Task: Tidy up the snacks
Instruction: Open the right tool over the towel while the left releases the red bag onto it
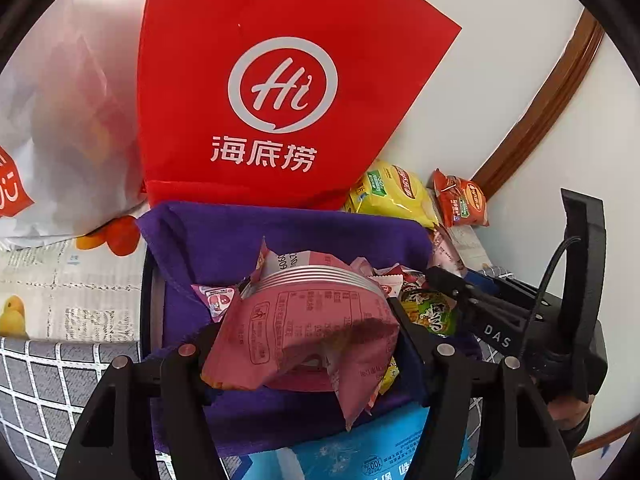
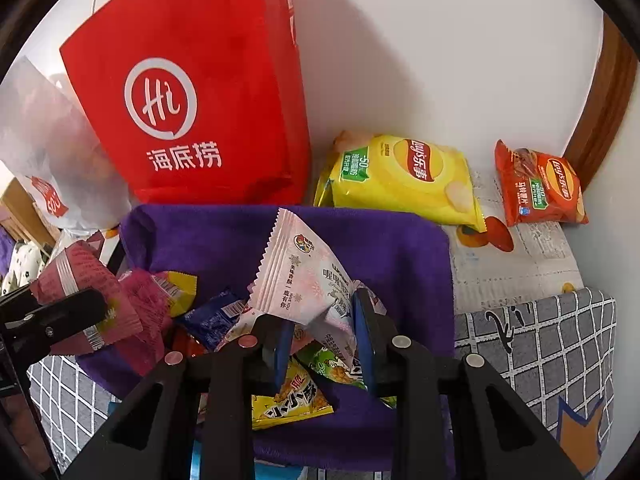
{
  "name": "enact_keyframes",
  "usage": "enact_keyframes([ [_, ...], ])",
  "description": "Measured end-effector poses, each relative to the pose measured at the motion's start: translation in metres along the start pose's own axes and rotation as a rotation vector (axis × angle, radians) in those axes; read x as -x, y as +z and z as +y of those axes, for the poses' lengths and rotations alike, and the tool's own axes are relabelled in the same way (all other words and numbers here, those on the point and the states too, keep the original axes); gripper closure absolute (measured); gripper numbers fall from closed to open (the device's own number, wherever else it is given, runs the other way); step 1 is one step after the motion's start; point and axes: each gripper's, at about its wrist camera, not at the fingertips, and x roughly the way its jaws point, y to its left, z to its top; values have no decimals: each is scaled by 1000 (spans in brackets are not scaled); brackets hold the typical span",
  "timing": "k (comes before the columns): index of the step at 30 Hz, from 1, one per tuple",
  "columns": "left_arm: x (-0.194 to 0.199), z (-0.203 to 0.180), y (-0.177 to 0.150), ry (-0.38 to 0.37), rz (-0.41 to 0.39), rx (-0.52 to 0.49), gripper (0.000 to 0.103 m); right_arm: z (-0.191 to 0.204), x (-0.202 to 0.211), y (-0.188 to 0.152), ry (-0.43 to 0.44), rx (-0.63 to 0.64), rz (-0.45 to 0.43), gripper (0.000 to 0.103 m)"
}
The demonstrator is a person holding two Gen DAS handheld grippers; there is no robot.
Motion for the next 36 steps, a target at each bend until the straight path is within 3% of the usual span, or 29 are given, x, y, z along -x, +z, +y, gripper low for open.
enact_keyframes([
  [11,-16,-3,-2,2,32,-8,38,5,-1,0,4,14,-3,72],
  [13,-18,-3,-2,3,35,-9,38,6,-2,-1,8,18,0,65],
  [20,-25,-1,-2,3,51,5,38,12,-2,-1,19,38,3,58],
  [24,-26,-3,-2,-3,55,3,37,15,4,1,30,44,-17,47],
  [29,-27,-4,-2,-20,60,4,37,16,12,2,29,48,-41,41],
  [36,-24,-5,-1,-37,47,18,25,11,22,5,42,19,-69,41],
])
